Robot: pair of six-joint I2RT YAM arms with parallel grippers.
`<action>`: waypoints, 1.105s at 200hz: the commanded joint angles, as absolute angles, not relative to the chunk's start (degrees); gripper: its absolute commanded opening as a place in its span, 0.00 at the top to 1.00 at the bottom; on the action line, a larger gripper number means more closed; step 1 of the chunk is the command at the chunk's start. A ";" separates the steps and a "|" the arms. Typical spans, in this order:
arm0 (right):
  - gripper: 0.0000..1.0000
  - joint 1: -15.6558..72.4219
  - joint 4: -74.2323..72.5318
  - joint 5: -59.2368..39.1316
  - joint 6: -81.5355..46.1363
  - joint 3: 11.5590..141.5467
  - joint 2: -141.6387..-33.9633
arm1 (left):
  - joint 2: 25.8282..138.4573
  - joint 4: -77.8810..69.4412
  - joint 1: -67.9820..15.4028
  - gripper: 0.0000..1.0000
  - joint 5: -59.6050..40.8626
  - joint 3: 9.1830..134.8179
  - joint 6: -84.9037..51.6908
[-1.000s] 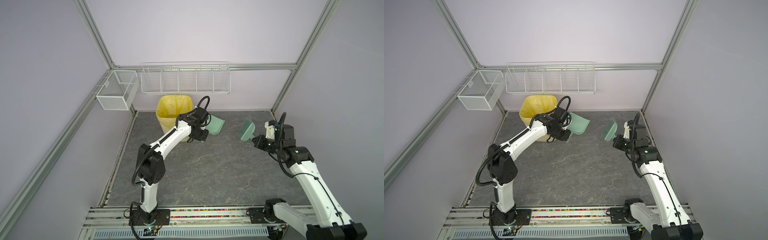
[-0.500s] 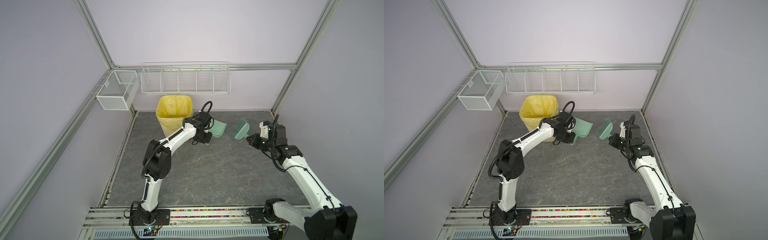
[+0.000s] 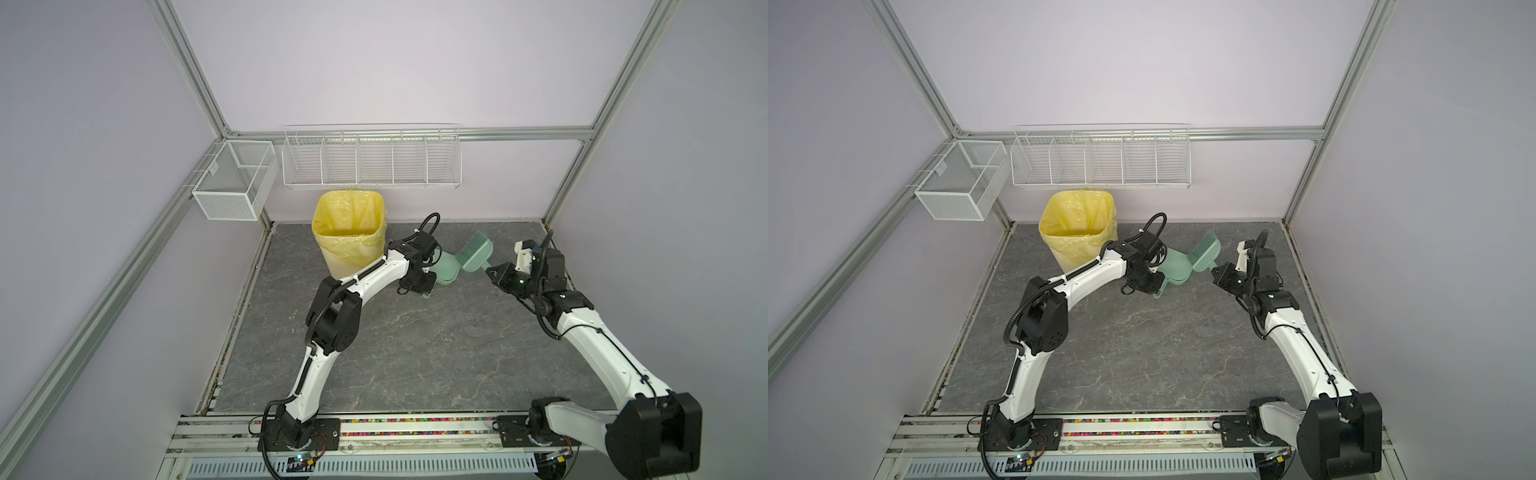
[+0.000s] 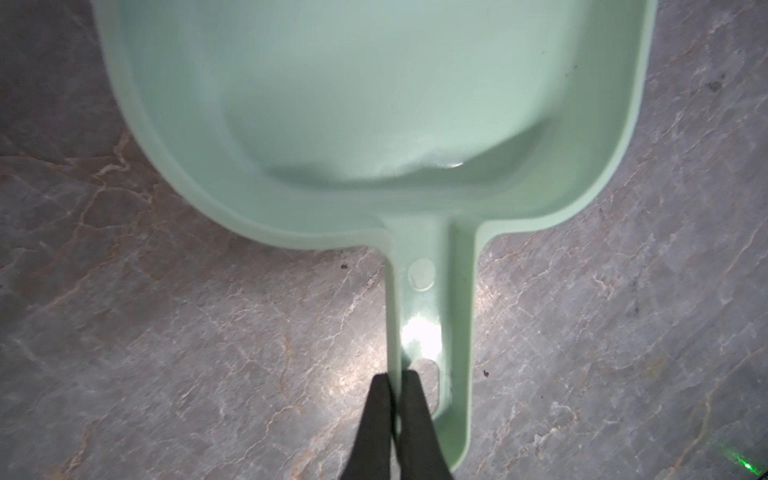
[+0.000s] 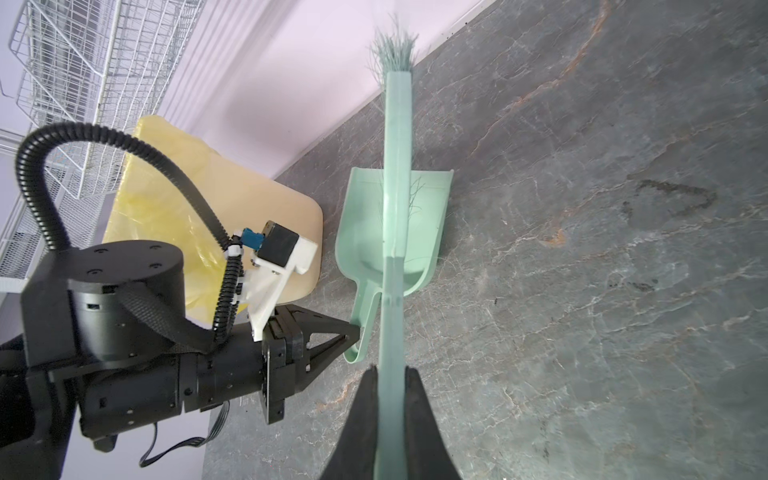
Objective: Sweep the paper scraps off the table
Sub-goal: 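Lay the brush onto the dustpan with the right gripper and open both grippers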
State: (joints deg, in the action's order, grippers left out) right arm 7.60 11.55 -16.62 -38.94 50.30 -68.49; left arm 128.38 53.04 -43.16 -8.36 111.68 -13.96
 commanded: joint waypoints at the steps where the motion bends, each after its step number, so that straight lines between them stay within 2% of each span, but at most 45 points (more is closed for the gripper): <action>1: 0.93 7.89 6.26 -18.70 -41.92 48.15 -71.18 | 130.07 52.67 -43.18 1.00 -9.71 113.95 -15.71; 90: 0.93 13.15 -1.67 -18.53 -45.59 47.61 -78.47 | 133.77 50.63 -43.33 1.00 -12.62 116.35 -17.95; 109: 0.94 13.99 -2.93 -19.53 -46.52 48.48 -81.56 | 133.51 50.75 -43.30 0.96 -11.80 116.24 -18.10; 129: 0.93 14.99 -3.69 -19.52 -46.59 49.26 -83.72 | 132.85 51.10 -43.32 0.76 -11.88 116.00 -17.58; 141: 0.93 15.23 -5.14 -19.19 -46.82 48.87 -84.45 | 132.18 51.20 -43.33 0.75 -11.12 115.41 -17.39; 176: 0.93 15.53 -7.65 -19.44 -48.05 48.51 -86.38 | 130.69 50.77 -43.31 0.62 -8.47 113.50 -16.97; 203: 0.93 15.73 -10.31 -20.24 -49.80 47.82 -88.49 | 128.02 49.88 -43.42 0.59 -6.15 110.94 -16.90; 221: 0.93 15.80 -11.53 -20.19 -50.09 47.47 -89.75 | 125.12 49.18 -43.42 0.54 -5.36 108.55 -17.07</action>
State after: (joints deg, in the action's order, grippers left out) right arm 15.29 -7.07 -19.38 -48.05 47.79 -88.03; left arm 130.72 50.26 -43.16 -7.79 110.87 -17.10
